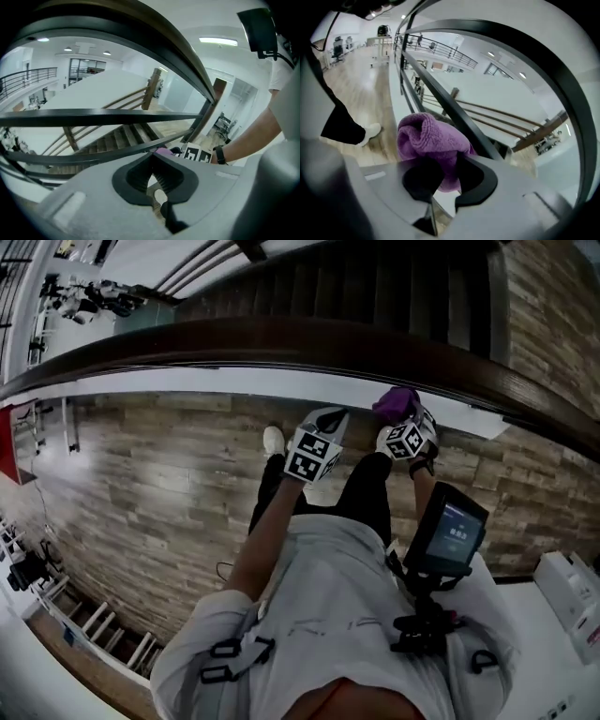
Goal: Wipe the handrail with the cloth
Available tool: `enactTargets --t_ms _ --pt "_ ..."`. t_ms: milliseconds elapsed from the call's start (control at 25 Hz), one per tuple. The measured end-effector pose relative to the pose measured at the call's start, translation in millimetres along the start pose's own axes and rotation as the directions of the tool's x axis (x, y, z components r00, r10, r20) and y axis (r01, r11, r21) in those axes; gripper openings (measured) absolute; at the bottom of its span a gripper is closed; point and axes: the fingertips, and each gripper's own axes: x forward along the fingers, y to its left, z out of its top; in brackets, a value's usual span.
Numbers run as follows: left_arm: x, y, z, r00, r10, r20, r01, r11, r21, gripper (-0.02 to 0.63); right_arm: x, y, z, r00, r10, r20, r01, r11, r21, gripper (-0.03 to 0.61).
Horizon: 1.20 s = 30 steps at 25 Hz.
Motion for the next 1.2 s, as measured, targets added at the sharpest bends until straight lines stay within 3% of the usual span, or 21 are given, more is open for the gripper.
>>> enactTargets --t_ms 160,320,480,640,760,920,1040,1200 --pt "-68.5 95.9 -41.5 0.993 0.120 0.021 -0.117 0.986 -0.121 0.000 33.3 94.9 114.6 0.992 0.107 0.060 -0.101 0.990 -0.103 0.057" --pt "-130.7 188.0 -77.3 0.969 0.241 0.056 -0.224 0.951 -0.214 0.000 61.4 173.5 231.3 0.974 0.176 0.144 -0.144 0.968 -0.207 0.057" --pt "-172.0 274.1 -104.5 0.917 0.376 0.132 -0.320 0.893 -0.317 0.000 106.5 244.0 344.7 0.935 0.250 0.252 -0.138 0.911 -0.389 0.057" --pt "-209.3 345.6 -145.9 0.869 0.468 0.162 -0.379 0.839 -0.390 0.000 140.5 313.5 433.6 0.900 0.286 0.330 -0.113 0.883 -0.457 0.057" --pt "-219.7 391.1 -169.2 0.835 0.530 0.147 -0.434 0.800 -0.415 0.000 178.4 349.6 488.5 0.878 0.300 0.374 -0.077 0.858 -0.508 0.057" --pt "-225.8 430.0 -191.7 0.816 0.552 0.170 -0.452 0.793 -0.408 0.000 218.3 394.9 544.1 0.871 0.283 0.402 -0.014 0.832 -0.554 0.058" --pt "-229.4 439.6 -210.4 0.811 0.560 0.170 -0.460 0.789 -0.407 0.000 227.9 425.8 574.2 0.863 0.275 0.423 0.036 0.803 -0.595 0.058" --pt "-229.2 442.1 -219.2 0.816 0.557 0.156 -0.453 0.783 -0.426 0.000 233.1 435.1 588.5 0.882 0.257 0.396 0.045 0.789 -0.613 0.064"
